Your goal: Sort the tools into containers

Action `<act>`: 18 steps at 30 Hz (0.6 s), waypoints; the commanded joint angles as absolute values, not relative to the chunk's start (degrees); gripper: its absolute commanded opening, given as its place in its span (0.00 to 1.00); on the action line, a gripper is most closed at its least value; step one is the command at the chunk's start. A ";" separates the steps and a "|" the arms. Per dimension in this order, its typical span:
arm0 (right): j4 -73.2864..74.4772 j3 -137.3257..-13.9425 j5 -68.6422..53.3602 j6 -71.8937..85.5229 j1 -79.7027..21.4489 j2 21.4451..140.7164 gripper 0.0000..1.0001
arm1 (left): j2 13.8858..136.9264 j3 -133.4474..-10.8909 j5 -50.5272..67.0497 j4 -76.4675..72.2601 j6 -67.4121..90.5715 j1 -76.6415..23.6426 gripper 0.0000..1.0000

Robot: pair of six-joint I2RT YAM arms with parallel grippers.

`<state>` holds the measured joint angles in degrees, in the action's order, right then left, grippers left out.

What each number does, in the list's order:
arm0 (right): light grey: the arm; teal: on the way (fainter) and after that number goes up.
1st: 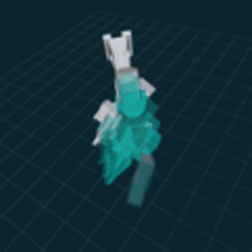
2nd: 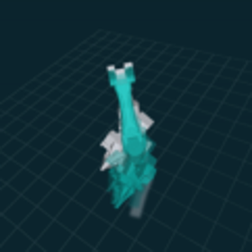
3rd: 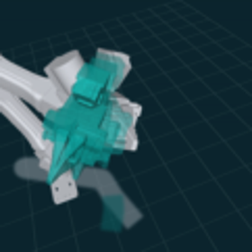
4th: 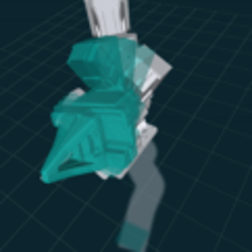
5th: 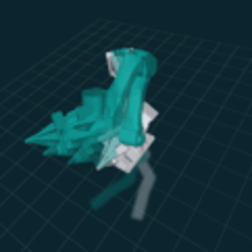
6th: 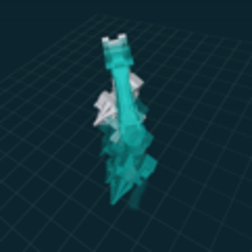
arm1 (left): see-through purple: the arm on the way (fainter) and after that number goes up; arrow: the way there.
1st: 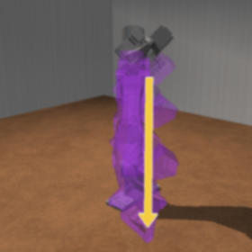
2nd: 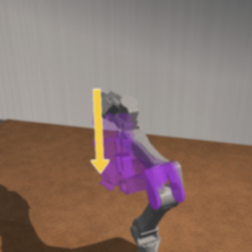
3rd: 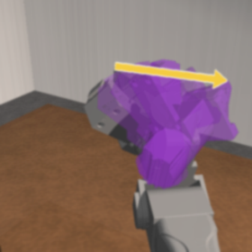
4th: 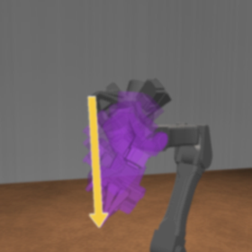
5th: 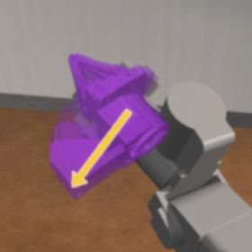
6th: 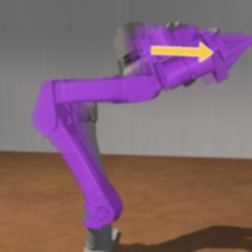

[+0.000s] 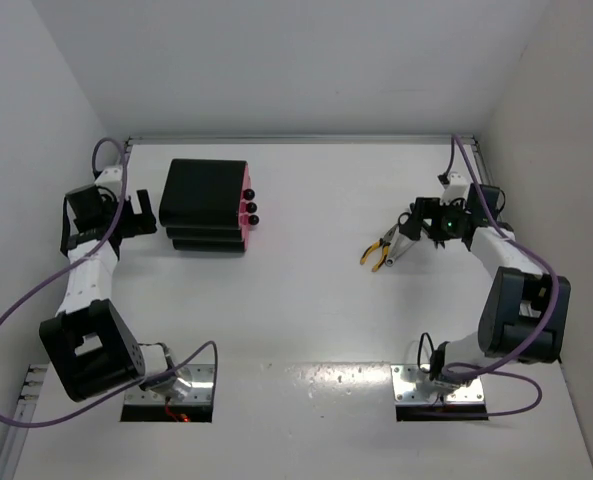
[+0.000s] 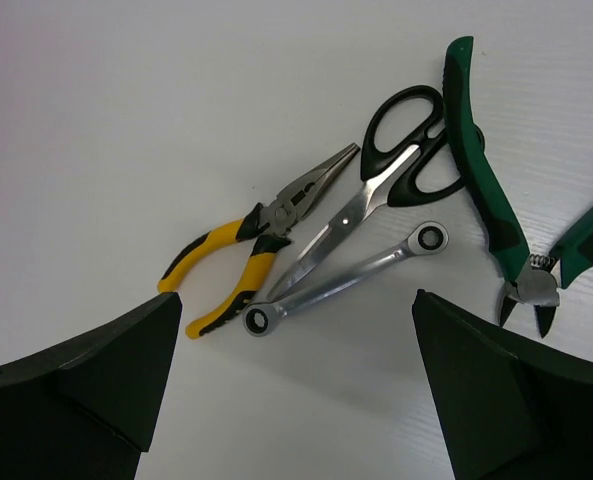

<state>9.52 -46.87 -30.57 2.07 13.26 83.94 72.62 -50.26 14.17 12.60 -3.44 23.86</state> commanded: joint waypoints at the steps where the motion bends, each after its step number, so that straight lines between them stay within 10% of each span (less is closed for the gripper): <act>1: 8.61 -49.21 -30.67 1.41 12.83 84.90 0.99 | 70.85 -49.57 17.66 10.46 -3.87 25.83 1.00; 18: 8.96 -56.34 -50.62 11.50 -3.68 93.07 0.94 | 65.40 -65.30 46.32 24.70 -7.29 30.60 0.98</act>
<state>10.35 -53.78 -44.53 8.23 -1.41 91.13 69.32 -63.44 41.06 21.45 -4.80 31.70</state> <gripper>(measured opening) 0.940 0.985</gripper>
